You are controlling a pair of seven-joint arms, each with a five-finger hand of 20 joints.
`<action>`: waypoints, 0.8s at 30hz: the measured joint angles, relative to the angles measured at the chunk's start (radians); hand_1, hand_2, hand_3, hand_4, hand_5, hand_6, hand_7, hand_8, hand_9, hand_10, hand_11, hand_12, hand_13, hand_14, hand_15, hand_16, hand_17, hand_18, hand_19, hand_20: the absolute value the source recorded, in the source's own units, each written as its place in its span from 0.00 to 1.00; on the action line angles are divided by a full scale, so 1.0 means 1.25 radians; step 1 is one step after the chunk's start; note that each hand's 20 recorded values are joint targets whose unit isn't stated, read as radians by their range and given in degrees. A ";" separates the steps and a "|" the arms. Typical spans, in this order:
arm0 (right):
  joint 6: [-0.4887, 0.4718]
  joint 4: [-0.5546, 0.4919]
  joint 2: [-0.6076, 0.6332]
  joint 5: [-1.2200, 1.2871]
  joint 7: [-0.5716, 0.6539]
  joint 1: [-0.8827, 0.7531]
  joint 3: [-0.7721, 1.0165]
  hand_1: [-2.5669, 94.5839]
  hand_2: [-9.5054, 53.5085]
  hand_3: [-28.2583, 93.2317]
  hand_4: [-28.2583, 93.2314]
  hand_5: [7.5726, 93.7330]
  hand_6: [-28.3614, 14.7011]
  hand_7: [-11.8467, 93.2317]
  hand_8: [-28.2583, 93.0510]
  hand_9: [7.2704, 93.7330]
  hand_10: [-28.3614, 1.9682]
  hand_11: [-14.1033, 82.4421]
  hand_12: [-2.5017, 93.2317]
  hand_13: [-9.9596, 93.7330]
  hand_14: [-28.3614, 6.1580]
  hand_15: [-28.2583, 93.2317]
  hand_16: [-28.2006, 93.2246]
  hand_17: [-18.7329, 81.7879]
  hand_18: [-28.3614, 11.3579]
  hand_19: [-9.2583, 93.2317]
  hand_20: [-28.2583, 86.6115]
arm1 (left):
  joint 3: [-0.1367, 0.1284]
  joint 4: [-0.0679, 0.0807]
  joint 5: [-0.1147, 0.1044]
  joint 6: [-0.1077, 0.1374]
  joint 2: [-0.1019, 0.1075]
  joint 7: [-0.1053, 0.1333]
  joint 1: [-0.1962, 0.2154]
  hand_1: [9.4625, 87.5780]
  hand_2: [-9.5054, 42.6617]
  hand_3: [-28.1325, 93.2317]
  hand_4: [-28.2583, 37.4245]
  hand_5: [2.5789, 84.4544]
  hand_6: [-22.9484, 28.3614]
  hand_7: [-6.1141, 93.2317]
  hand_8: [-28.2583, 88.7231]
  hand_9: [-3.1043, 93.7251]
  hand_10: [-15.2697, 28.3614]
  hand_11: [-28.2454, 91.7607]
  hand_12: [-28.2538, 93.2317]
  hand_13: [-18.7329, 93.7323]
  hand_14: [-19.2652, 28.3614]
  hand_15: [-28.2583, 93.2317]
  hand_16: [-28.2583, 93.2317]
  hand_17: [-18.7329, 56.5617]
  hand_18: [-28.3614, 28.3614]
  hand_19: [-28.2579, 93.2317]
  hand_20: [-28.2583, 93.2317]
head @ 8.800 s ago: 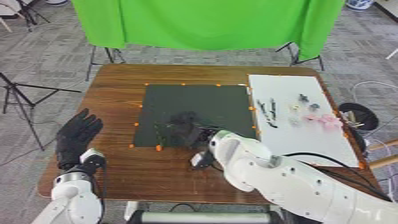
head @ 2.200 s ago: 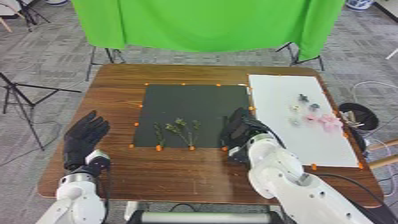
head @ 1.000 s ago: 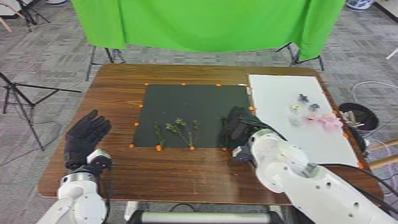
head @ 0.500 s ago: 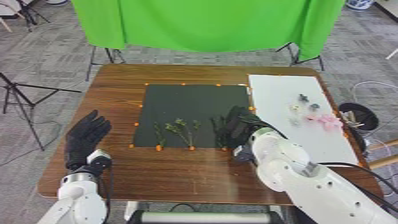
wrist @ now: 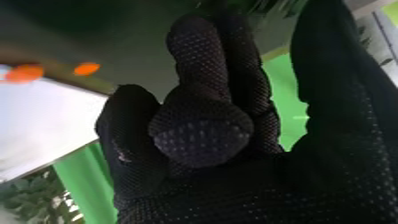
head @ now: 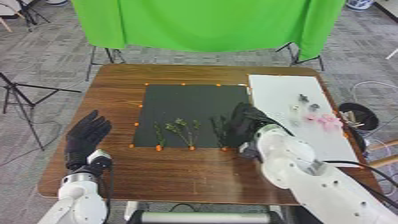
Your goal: Arrange flowers
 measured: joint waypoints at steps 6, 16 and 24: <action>0.004 -0.032 0.017 -0.024 0.001 -0.029 0.068 0.37 0.00 0.77 0.21 0.70 0.56 0.35 0.17 0.79 0.38 0.46 0.32 0.97 0.70 0.72 0.49 0.81 0.33 1.00 0.72 | 0.000 0.000 0.000 0.000 0.000 0.000 0.000 0.31 0.26 0.82 0.16 0.59 0.55 0.23 0.17 0.55 0.69 0.43 0.31 0.56 0.75 0.43 0.21 0.53 0.77 0.44 0.44; 0.000 -0.047 0.104 -0.099 0.059 -0.047 0.182 0.35 0.00 0.72 0.15 0.70 0.62 0.24 0.18 0.75 0.34 0.39 0.31 0.94 0.65 0.73 0.47 0.78 0.30 1.00 0.70 | -0.001 -0.001 0.000 0.000 0.001 0.000 0.001 0.31 0.26 0.82 0.16 0.59 0.55 0.23 0.17 0.55 0.69 0.43 0.31 0.56 0.75 0.43 0.21 0.53 0.77 0.44 0.44; -0.033 -0.025 0.138 -0.115 0.077 -0.078 0.215 0.37 0.00 0.74 0.15 0.71 0.63 0.24 0.18 0.79 0.36 0.40 0.31 0.95 0.65 0.72 0.47 0.78 0.30 1.00 0.70 | 0.000 -0.001 0.001 0.000 0.001 0.001 0.001 0.31 0.26 0.81 0.16 0.59 0.55 0.23 0.17 0.55 0.69 0.43 0.31 0.56 0.76 0.43 0.21 0.53 0.77 0.44 0.44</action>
